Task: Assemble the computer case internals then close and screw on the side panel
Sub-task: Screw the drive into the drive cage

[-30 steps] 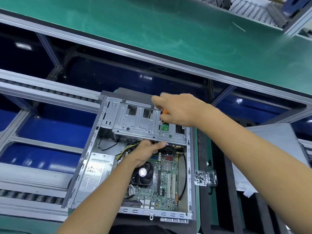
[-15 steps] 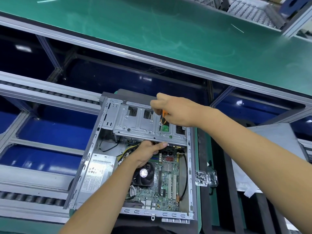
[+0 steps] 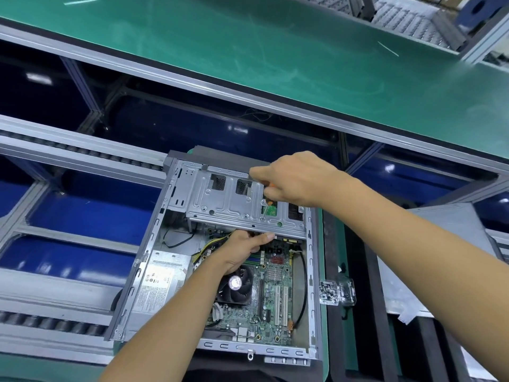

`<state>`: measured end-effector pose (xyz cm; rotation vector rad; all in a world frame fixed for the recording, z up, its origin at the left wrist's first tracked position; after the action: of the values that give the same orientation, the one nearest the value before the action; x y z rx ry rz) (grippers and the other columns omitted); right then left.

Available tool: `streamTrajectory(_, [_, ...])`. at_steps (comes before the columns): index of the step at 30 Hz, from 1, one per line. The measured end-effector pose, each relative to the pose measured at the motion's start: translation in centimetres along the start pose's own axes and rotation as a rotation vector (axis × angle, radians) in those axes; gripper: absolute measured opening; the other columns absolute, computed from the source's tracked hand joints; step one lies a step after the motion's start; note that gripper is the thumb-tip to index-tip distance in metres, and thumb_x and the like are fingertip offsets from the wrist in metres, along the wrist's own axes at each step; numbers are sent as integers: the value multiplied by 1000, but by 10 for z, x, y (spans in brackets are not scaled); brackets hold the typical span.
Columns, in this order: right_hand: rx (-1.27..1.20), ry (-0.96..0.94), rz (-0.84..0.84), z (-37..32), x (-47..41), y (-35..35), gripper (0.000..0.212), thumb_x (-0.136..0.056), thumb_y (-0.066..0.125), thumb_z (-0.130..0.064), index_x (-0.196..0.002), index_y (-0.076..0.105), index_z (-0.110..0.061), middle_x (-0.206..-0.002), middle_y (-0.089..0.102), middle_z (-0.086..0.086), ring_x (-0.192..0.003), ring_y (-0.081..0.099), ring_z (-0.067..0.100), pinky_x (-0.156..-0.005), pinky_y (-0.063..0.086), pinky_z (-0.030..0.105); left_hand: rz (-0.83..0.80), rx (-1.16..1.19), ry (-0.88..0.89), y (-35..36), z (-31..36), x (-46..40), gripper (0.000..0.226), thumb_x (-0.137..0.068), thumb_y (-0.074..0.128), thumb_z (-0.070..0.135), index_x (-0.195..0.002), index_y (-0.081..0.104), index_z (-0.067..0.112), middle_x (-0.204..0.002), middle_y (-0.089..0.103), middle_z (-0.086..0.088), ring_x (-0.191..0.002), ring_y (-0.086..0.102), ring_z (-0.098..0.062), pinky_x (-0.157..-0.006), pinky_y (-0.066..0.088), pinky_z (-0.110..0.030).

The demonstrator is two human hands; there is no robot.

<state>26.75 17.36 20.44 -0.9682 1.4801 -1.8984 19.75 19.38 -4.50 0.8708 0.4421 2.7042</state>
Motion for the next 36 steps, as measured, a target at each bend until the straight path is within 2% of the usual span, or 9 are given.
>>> streamTrajectory(3, [-56,42,-12,6,2,4,10,-93,46,-29,-98,38,-29,-75,50,-7,-56,49,21,-49,24,31,-12,-20,-11,3,-1,-2,55,-83,80,33,-47,39,23,-73,69,19,-93,56,13,-76,42,-15])
streamTrajectory(5, [-271,6,-85,2,1,8,27,-85,56,-19,-102,38,-31,-94,44,-7,-68,51,20,-51,29,33,-13,-9,-14,4,0,-1,55,-88,78,28,-42,48,20,-101,69,11,-88,28,6,-83,43,-18])
streamTrajectory(7, [-361,-46,-113,-4,1,6,33,-81,57,-7,-96,38,-30,-97,42,-7,-75,51,19,-54,32,34,2,-6,-17,0,1,-1,49,-83,80,32,-58,45,8,-75,67,7,-70,57,14,-84,42,-20])
streamTrajectory(8, [-321,-60,-95,-6,0,5,32,-82,56,-7,-93,38,-30,-93,44,-7,-73,51,20,-53,31,34,-7,-2,-11,1,2,1,44,-81,81,34,-71,47,7,-79,28,-6,-79,66,11,-80,43,-16])
streamTrajectory(12, [-24,29,-12,2,-2,5,18,-92,49,-24,-93,32,-28,-68,48,-5,-55,47,21,-48,24,31,-54,55,23,5,5,3,37,-87,77,29,-92,53,2,-97,74,9,-102,34,4,-75,46,-9])
streamTrajectory(15, [-187,42,-42,4,0,8,23,-90,53,-22,-105,36,-27,-89,47,-4,-62,50,19,-49,30,35,-34,31,-9,5,3,4,36,-84,78,32,-90,59,2,-104,75,7,-64,35,5,-86,41,-21])
streamTrajectory(16, [-320,15,-75,0,1,9,30,-86,57,-15,-105,38,-27,-97,44,-5,-69,51,16,-50,35,39,-30,35,-14,4,3,4,35,-84,78,30,-85,65,-2,-107,75,6,-72,63,12,-87,40,-23])
streamTrajectory(21, [-254,-41,-67,-7,-4,4,29,-83,51,-2,-96,40,-25,-91,49,-3,-78,52,25,-56,41,40,-53,50,16,7,9,8,49,-75,80,39,-93,64,-3,-113,76,3,-106,46,11,-89,41,-21])
streamTrajectory(36, [-2,30,-15,9,-1,6,11,-92,45,-27,-95,35,-27,-61,48,-1,-51,45,23,-46,23,31,-48,42,23,6,10,7,65,-72,82,41,-104,63,-11,-87,74,7,-104,39,3,-117,32,-42])
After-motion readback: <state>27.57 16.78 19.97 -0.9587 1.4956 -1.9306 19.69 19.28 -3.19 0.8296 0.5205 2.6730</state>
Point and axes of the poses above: each hand's wrist, its own x-axis away from the middle knuckle, its own y-axis out of the palm, z = x × y, the point moved 9 cm from there along -x, towards the middle knuckle
